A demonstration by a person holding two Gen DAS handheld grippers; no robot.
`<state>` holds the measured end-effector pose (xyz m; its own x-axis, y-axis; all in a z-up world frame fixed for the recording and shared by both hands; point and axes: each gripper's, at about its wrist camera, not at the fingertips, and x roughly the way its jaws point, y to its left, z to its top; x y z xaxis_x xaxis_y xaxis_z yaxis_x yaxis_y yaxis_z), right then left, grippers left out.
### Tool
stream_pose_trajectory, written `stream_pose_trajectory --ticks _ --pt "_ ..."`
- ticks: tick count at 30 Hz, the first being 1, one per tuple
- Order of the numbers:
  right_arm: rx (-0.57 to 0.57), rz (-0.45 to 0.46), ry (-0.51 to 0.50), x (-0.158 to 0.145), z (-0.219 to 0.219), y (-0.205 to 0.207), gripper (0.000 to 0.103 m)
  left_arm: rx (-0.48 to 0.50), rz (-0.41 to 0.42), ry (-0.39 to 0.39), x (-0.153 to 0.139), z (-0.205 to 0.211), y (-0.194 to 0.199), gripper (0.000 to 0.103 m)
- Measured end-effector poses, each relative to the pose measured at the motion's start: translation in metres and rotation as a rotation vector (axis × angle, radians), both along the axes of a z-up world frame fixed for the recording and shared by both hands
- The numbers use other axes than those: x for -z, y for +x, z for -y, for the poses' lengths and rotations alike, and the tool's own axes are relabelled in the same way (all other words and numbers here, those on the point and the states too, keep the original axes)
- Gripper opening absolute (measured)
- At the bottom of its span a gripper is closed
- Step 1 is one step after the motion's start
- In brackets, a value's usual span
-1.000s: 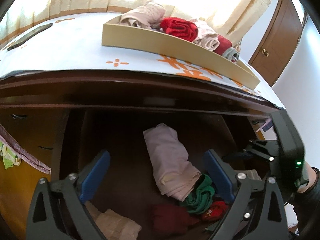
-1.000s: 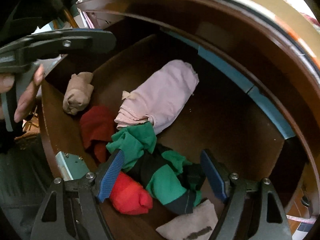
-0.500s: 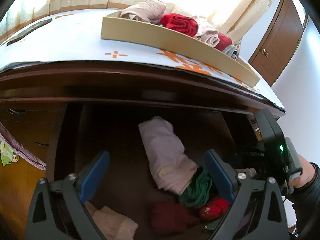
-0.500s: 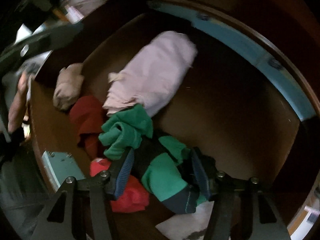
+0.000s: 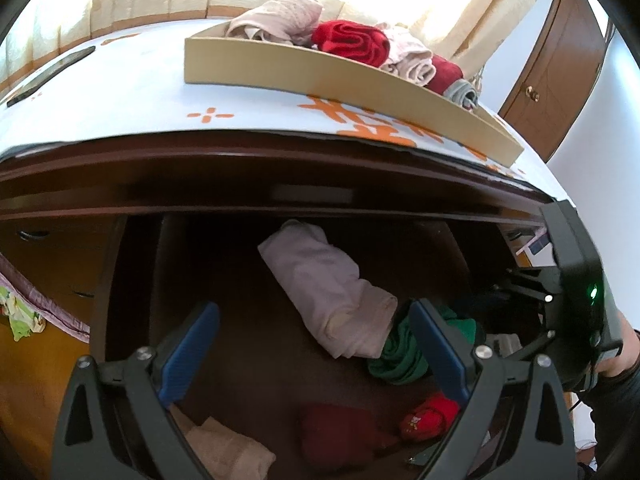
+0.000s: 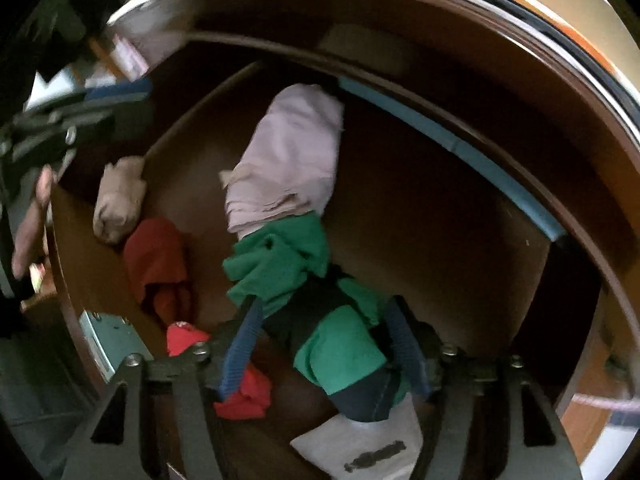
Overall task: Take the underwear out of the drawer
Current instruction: 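Reach the left tool toward the white underwear while the right tool reaches the green sock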
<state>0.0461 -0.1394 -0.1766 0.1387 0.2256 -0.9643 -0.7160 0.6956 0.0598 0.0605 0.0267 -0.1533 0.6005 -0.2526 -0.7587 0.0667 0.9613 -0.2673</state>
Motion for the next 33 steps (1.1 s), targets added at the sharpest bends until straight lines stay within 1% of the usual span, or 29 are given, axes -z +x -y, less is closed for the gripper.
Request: stream_pose_trajectory --ticks 3,5,10,11,12,16,23,25,26,28,33 --pt "-0.033 0.008 -0.028 0.008 -0.01 0.007 0.069 0.005 0.0 0.005 -0.001 0.001 0.0 0.097" --pt "-0.046 -0.008 -0.035 0.013 -0.017 0.007 0.069 0.005 -0.004 0.013 0.0 0.001 0.001 0.097" --pt "-0.114 -0.03 -0.064 0.022 -0.034 0.001 0.072 0.003 -0.018 0.0 0.002 -0.001 0.004 0.097" --pt "-0.122 -0.031 -0.07 0.025 -0.04 0.01 0.072 0.004 -0.018 0.001 0.002 0.0 0.005 0.097" --pt "-0.128 -0.035 -0.073 0.027 -0.042 0.009 0.072 0.005 -0.017 0.004 0.002 0.0 0.005 0.097" --pt "-0.122 -0.055 -0.082 0.039 -0.056 0.014 0.072 0.017 -0.027 0.011 0.003 0.002 0.007 0.098" --pt "-0.07 -0.095 -0.053 0.042 -0.048 0.029 0.072 0.052 -0.056 0.046 0.007 0.011 0.018 0.098" --pt "-0.044 -0.102 -0.037 0.041 -0.044 0.032 0.065 0.067 -0.072 0.061 0.008 0.016 0.023 0.098" --pt "-0.033 -0.102 -0.027 0.037 -0.033 0.035 0.063 0.08 -0.081 0.072 0.01 0.019 0.026 0.098" --pt "0.005 -0.102 0.001 0.033 -0.021 0.039 0.056 0.093 -0.091 0.099 0.012 0.025 0.03 0.098" --pt "0.071 -0.109 0.037 0.035 0.005 0.045 0.047 0.148 -0.128 0.192 0.019 0.045 0.046 0.098"
